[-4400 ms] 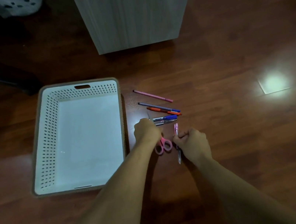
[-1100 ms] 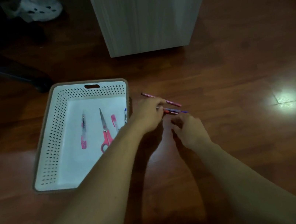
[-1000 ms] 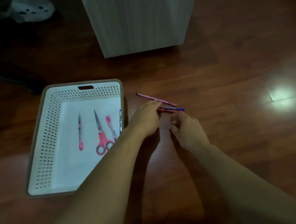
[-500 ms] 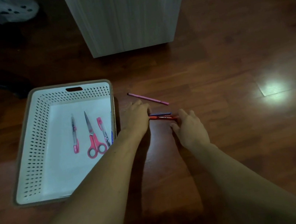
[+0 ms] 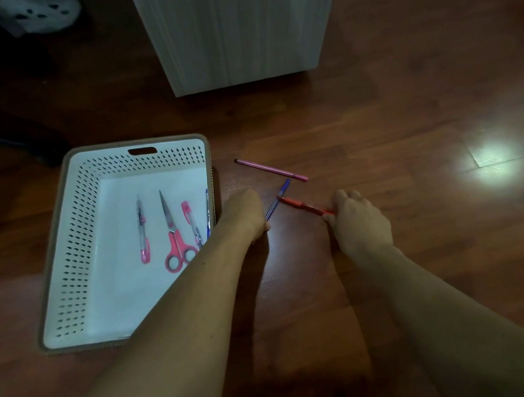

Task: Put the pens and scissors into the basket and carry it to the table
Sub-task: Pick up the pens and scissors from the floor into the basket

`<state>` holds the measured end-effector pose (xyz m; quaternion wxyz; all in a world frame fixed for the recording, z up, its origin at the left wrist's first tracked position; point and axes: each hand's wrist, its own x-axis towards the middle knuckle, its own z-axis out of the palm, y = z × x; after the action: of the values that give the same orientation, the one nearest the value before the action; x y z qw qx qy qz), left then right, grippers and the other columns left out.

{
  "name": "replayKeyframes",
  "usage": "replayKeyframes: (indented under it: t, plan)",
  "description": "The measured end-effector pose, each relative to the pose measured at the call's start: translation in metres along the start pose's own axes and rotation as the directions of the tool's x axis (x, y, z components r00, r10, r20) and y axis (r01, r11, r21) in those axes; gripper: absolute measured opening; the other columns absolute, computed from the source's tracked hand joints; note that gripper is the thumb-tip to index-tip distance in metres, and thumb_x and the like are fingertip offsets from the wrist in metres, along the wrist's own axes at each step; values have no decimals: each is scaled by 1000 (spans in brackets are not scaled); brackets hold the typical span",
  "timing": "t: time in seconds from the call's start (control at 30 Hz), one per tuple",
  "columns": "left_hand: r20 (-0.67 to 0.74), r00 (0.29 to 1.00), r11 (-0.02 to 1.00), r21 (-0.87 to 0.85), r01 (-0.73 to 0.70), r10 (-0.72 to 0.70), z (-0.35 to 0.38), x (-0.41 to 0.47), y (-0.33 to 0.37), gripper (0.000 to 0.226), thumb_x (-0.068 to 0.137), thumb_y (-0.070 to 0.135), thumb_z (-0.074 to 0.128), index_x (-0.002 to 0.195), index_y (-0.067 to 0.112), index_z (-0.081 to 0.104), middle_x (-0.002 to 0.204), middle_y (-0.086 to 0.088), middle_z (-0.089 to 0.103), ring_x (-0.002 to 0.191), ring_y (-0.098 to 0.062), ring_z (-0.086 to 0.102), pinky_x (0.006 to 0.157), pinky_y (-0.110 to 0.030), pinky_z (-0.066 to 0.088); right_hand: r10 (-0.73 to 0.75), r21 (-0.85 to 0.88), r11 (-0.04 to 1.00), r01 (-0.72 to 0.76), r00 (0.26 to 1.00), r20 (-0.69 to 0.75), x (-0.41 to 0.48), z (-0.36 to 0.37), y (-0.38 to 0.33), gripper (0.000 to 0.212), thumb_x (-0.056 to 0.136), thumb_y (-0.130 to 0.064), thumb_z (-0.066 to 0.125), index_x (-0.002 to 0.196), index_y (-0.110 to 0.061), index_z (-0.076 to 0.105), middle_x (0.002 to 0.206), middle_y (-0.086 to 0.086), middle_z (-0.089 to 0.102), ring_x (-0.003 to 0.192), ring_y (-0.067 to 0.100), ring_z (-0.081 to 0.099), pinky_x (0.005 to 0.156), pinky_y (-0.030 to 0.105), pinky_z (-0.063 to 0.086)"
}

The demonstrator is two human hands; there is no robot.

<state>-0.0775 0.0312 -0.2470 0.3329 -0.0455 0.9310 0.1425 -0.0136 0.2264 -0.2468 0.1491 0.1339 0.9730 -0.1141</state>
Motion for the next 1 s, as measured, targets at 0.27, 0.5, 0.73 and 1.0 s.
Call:
replayKeyframes:
  t: [0.27,0.5,0.73,1.0]
  plan:
    - [-33,999,908,-416,-42,31,-52,-18,-1,29,99,26,77,112,1,81,104,-14,82,88,-30,77,83,-37,65,88,459,879,-128,990,107,1,-10,-31,22,86,-38,80,88,-16,78,84,5,77,81,30,76,75,46,64]
    - [-88,994,828,-560,1,-60,-133,-33,-54,28,104,12,73,125,-5,76,124,-21,82,114,-33,82,105,-46,65,-248,751,658,61,958,140,2,-37,-121,16,91,-37,76,83,-23,77,70,-7,78,68,23,75,67,48,60]
    - [-3,959,885,-385,262,-285,-116,-37,-113,22,101,16,80,115,-1,81,109,-10,84,93,-22,85,77,-31,69,-481,612,725,315,868,124,-21,-29,-175,27,98,-45,74,103,-18,76,70,-9,65,56,8,59,52,25,46]
    - [-348,911,863,-506,15,-220,-97,-30,-138,19,109,26,64,111,15,80,115,-1,80,103,-20,76,91,-39,63,-483,502,773,388,873,68,-15,-12,-160,34,102,-25,65,135,-30,58,98,-2,74,82,19,74,74,44,64]
